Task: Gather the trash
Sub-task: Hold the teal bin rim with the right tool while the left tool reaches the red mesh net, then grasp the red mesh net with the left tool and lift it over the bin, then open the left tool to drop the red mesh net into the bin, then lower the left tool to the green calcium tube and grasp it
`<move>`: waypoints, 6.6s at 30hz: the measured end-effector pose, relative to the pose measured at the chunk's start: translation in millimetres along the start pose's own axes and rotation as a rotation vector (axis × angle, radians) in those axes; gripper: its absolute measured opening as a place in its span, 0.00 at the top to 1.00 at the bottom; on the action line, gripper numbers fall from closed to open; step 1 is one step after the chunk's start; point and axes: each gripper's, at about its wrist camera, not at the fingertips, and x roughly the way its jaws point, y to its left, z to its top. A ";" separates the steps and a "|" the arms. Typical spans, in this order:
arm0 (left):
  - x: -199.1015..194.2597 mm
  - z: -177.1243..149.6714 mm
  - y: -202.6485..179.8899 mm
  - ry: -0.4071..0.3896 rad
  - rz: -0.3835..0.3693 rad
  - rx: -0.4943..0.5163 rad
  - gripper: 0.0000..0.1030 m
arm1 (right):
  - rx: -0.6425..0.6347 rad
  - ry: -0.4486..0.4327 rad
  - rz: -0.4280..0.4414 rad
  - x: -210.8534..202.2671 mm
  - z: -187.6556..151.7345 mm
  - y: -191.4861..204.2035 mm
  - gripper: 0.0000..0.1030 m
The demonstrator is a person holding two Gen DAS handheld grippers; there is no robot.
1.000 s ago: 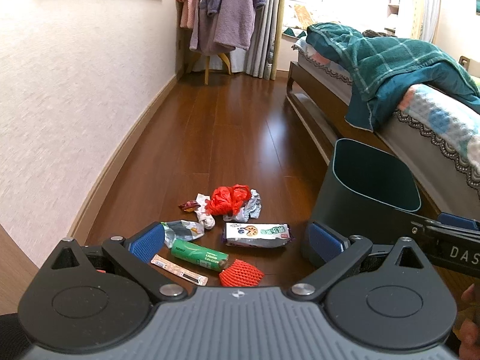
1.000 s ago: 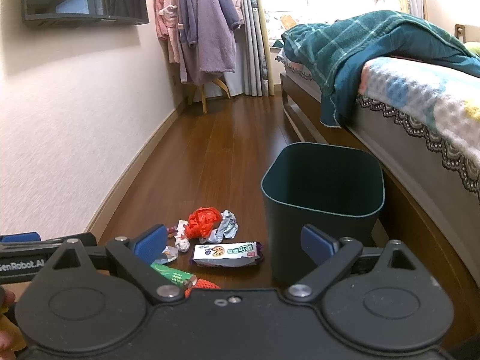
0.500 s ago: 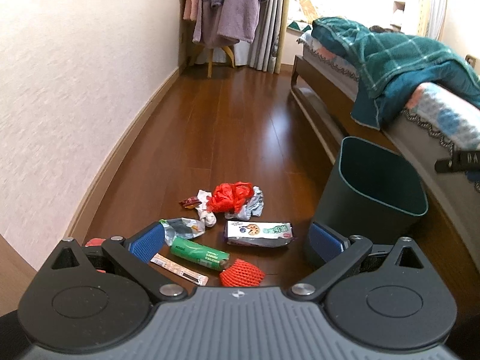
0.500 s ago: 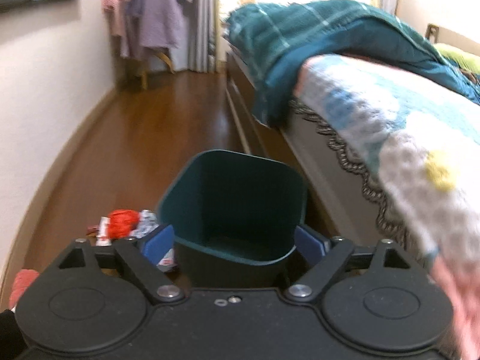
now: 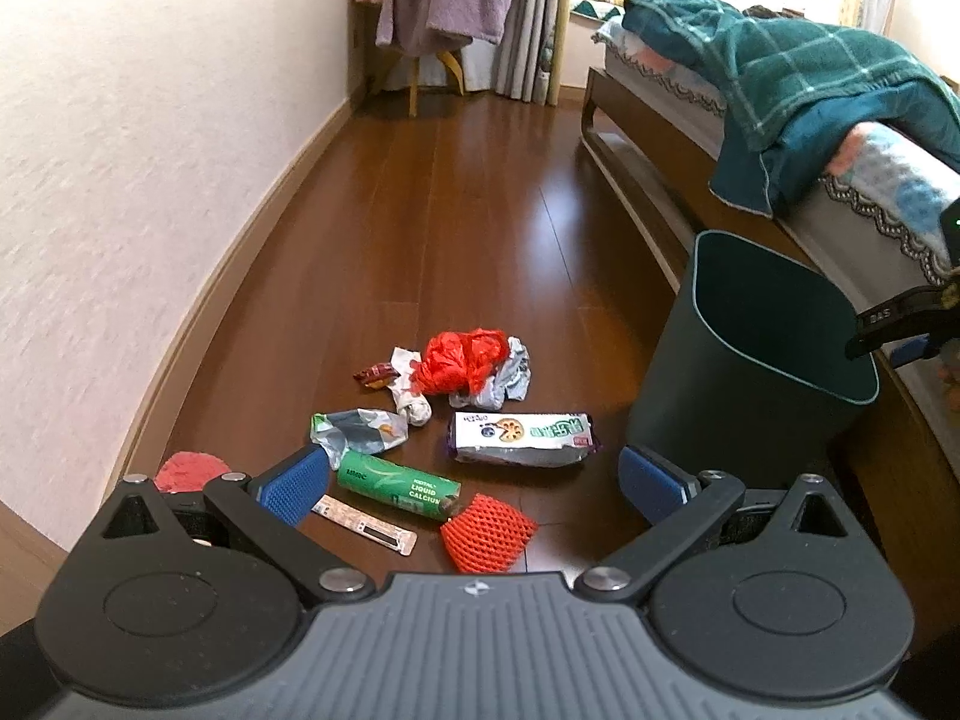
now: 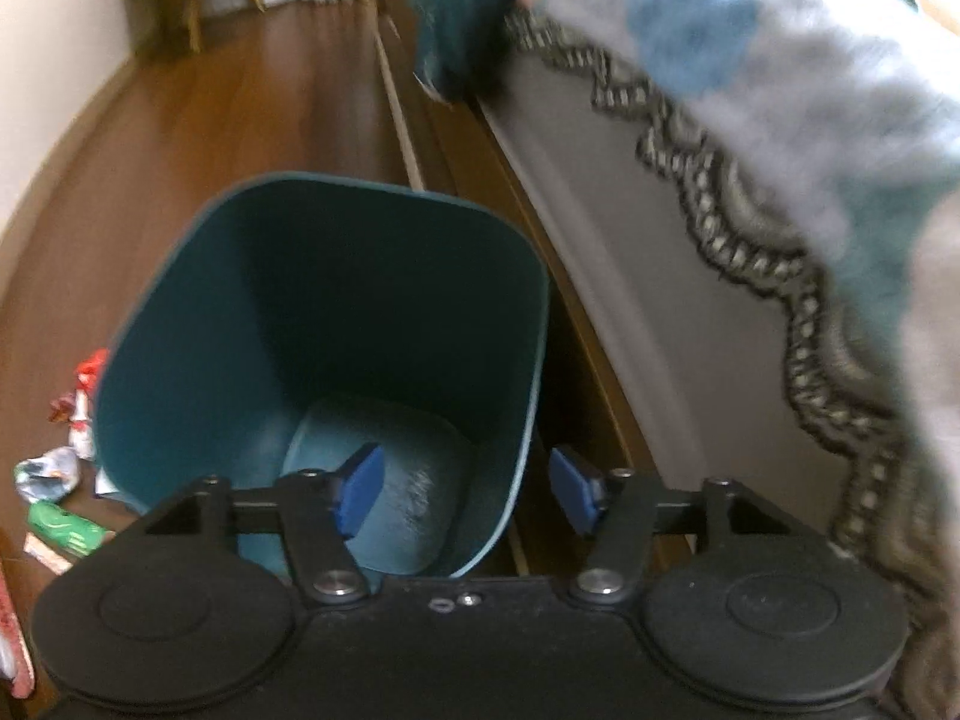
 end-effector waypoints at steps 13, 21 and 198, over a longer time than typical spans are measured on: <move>19.5 -1.5 9.5 0.038 0.039 -0.015 0.00 | 0.037 0.103 -0.048 42.5 -3.4 -3.5 0.95; 48.0 -3.5 11.7 0.099 0.077 -0.009 0.00 | -0.100 -0.039 -0.018 12.3 -9.1 19.3 0.94; 404.2 -40.4 107.5 0.665 0.145 -0.519 0.26 | -0.504 -0.083 -0.069 -19.0 -29.7 69.0 0.94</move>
